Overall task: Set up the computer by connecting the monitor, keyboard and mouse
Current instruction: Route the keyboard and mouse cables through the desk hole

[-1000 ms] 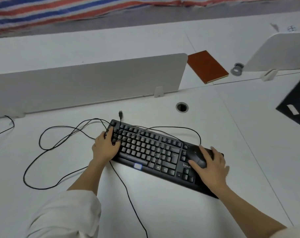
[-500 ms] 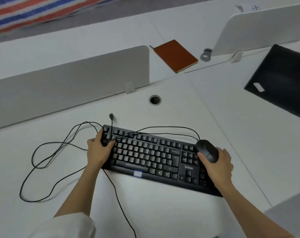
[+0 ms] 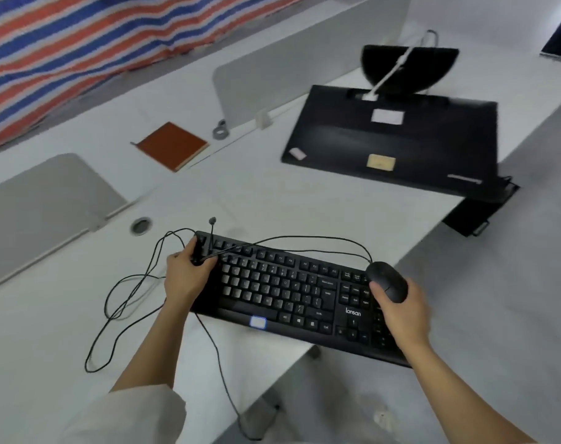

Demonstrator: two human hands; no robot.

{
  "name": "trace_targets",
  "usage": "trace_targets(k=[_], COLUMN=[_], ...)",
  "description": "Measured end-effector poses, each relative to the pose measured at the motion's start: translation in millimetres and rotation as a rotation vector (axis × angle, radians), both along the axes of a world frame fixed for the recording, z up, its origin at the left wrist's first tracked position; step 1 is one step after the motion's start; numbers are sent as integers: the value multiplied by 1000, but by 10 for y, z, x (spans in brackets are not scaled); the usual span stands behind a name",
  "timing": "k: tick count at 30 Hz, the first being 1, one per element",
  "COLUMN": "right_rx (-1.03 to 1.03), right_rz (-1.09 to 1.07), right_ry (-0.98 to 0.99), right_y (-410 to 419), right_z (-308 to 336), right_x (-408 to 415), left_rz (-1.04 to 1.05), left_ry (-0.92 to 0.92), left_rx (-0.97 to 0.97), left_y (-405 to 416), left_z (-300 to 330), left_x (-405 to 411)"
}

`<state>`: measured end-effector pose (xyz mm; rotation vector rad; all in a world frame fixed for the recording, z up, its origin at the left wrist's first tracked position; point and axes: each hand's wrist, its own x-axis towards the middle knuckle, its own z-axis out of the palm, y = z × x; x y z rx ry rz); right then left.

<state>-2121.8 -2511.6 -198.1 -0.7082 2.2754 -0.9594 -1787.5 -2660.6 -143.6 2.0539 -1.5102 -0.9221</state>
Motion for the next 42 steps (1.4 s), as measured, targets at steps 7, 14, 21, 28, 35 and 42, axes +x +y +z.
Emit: trace_targets(k=[7, 14, 21, 28, 35, 42], right_rx=[15, -18, -97, -121, -98, -89], right_rz=[-177, -396, -509, -464, -369, -216], right_ry=[21, 38, 52, 123, 170, 221], right_y=[515, 580, 57, -1225, -2353, -3354], right_z=[178, 315, 452, 663, 929, 921], right_x=[-1520, -2549, -3721, -5048, -6188, -7124], left_rz=[-134, -279, -360, -240, -122, 87], left_ry=[96, 92, 67, 3, 30, -24], left_rx=[-87, -119, -227, -258, -245, -225], left_y=[207, -58, -830, -1885, -2698, -3122], left_z=[285, 471, 685, 717, 802, 588], left_x=[-1895, -3251, -4564, -5722, -6628, -7296])
